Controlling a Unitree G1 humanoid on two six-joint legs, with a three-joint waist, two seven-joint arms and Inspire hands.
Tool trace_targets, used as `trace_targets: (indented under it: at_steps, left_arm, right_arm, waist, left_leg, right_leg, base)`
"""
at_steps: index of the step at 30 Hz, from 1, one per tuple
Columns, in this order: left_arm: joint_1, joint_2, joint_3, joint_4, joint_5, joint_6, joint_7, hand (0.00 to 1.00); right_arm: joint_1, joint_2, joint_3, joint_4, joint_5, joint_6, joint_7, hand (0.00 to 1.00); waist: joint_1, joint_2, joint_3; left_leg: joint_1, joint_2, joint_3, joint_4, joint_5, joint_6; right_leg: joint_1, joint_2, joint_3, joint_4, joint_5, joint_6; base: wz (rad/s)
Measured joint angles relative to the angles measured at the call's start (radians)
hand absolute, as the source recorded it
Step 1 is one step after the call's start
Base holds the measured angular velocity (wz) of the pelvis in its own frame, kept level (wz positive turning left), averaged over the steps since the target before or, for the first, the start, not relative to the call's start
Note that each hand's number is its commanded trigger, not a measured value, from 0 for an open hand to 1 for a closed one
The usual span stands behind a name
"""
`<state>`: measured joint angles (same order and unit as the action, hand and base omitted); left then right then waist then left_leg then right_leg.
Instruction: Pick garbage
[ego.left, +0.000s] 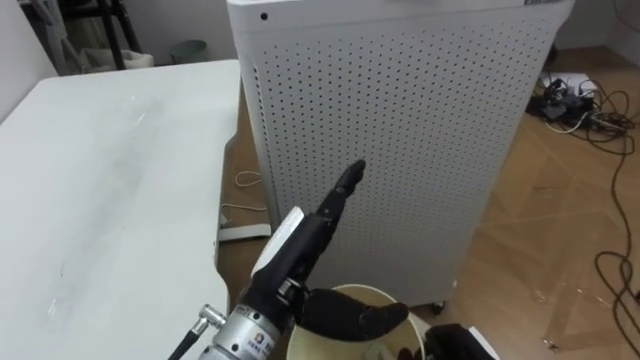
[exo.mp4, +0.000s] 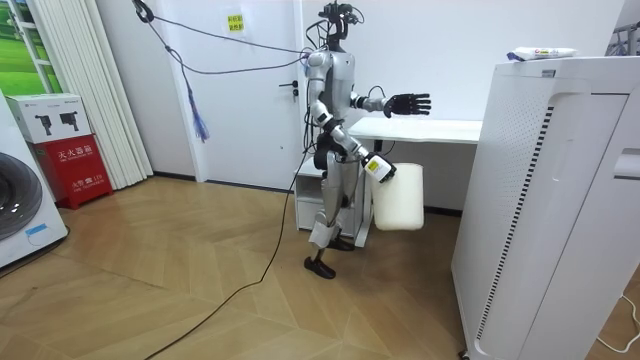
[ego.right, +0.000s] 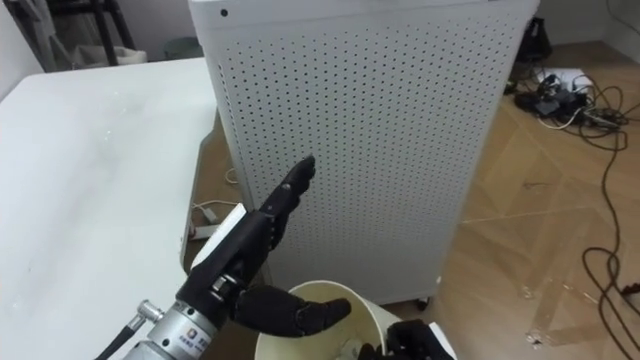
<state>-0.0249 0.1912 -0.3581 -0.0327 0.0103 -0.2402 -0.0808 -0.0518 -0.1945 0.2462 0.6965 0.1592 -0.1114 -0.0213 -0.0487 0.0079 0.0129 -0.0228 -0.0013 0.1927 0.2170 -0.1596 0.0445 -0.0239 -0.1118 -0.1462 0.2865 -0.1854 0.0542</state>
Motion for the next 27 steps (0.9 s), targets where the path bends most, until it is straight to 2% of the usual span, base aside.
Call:
trace_targets:
  at_steps: [1,3,4,6,9,12,15,17,19,22,23,25,27]
  left_arm:
    - [-0.001,0.0,0.005,0.0,0.012,0.0,0.007,0.0]
    - [-0.004,0.0,0.026,0.0,0.068,-0.001,0.031,0.0]
    - [-0.004,-0.001,0.032,0.0,0.072,-0.001,0.036,0.0]
    - [-0.005,-0.012,0.047,-0.005,0.072,-0.001,0.065,0.0]
    - [-0.005,-0.016,0.062,-0.011,0.071,-0.002,0.102,0.0]
    - [-0.005,-0.017,0.079,-0.035,0.073,-0.013,0.117,0.0]
    - [-0.005,-0.017,0.097,-0.049,0.088,-0.032,0.123,0.0]
    - [-0.005,-0.014,0.098,-0.049,0.088,-0.034,0.137,0.0]
    - [-0.003,-0.013,0.099,-0.049,0.088,-0.036,0.155,0.0]
    - [-0.003,-0.014,0.108,-0.049,0.099,-0.037,0.165,0.0]
    - [-0.003,-0.014,0.115,-0.05,0.104,-0.037,0.171,0.0]
    - [0.0,-0.013,0.125,-0.051,0.117,-0.037,0.193,0.0]
    - [0.024,-0.01,0.148,-0.074,0.122,-0.038,0.209,0.0]
  right_arm:
    - [0.0,0.001,-0.002,0.0,0.0,0.0,0.0,1.0]
    - [0.001,0.001,-0.006,-0.002,0.0,0.0,0.001,1.0]
    - [0.001,0.001,-0.007,-0.002,0.0,-0.001,0.001,1.0]
    - [0.003,0.003,-0.006,-0.002,0.001,-0.001,0.003,1.0]
    - [0.016,0.007,-0.004,0.0,0.001,-0.001,0.004,1.0]
    - [0.04,0.006,-0.013,0.0,0.002,-0.001,0.017,1.0]
    - [0.059,0.0,-0.035,0.0,0.007,-0.001,0.027,1.0]
    - [0.067,-0.001,-0.034,0.0,0.045,-0.001,0.028,1.0]
    - [0.069,0.004,-0.034,0.0,0.068,-0.002,0.031,1.0]
    - [0.069,0.003,-0.035,0.0,0.07,-0.013,0.049,1.0]
    - [0.069,0.004,-0.033,0.0,0.07,-0.018,0.058,1.0]
    - [0.069,0.004,-0.032,0.0,0.07,-0.021,0.067,1.0]
    - [0.075,0.004,-0.031,-0.002,0.071,-0.021,0.071,1.0]
  waist:
    - [-0.002,0.0,0.0]
    - [0.001,0.0,0.0]
    - [0.0,0.0,0.0]
    - [0.005,-0.001,0.0]
    - [0.017,-0.001,-0.0001]
    - [0.013,-0.008,-0.0014]
    - [0.005,-0.009,-0.0012]
    - [0.004,-0.014,-0.0012]
    - [0.012,-0.019,-0.0005]
    - [0.027,-0.017,-0.0009]
    - [0.034,-0.017,-0.0008]
    - [0.06,-0.016,-0.0013]
    - [0.081,-0.011,-0.0027]
  left_leg:
    - [0.0,0.001,0.006,0.002,-0.002,0.001]
    - [0.003,0.006,0.053,0.007,-0.009,0.004]
    - [0.004,0.006,0.063,0.007,-0.01,0.005]
    - [0.009,0.012,0.121,0.01,-0.018,0.009]
    - [0.019,0.036,0.185,0.024,-0.039,0.005]
    - [0.031,0.046,0.216,0.023,-0.043,0.001]
    - [0.037,0.049,0.221,0.021,-0.042,-0.001]
    - [0.046,0.053,0.228,0.026,-0.043,-0.005]
    - [0.053,0.065,0.241,0.037,-0.051,-0.015]
    - [0.054,0.097,0.263,0.081,-0.082,-0.034]
    - [0.053,0.11,0.263,0.102,-0.095,-0.043]
    - [0.053,0.116,0.23,0.131,-0.113,-0.058]
    - [0.055,0.11,0.108,0.145,-0.115,-0.062]
  right_leg:
    - [-0.007,0.0,0.005,0.009,0.0,0.0]
    - [-0.035,-0.004,0.007,0.041,0.0,0.0]
    - [-0.041,-0.006,0.007,0.048,0.0,0.0]
    - [-0.078,-0.01,-0.001,0.066,0.005,-0.008]
    - [-0.082,-0.012,-0.056,0.065,0.028,-0.024]
    - [-0.081,-0.006,-0.057,0.055,0.035,-0.028]
    - [-0.082,-0.003,-0.059,0.042,0.035,-0.029]
    - [-0.077,0.001,-0.06,0.041,0.035,-0.03]
    - [-0.078,0.009,-0.062,0.042,0.036,-0.036]
    - [-0.077,0.027,-0.077,0.044,0.03,-0.051]
    - [-0.081,0.037,-0.071,0.053,0.025,-0.059]
    - [-0.095,0.063,-0.023,0.064,0.016,-0.068]
    - [-0.105,0.093,0.034,0.06,0.022,-0.078]
  base:
    - [-0.32]
    - [-0.55]
    - [-0.64]
    - [-0.71]
    - [-0.75]
    - [-0.37]
    - [-0.05]
    - [-0.09]
    - [-0.26]
    - [-0.34]
    - [-0.52]
    - [-0.77]
    - [-0.88]
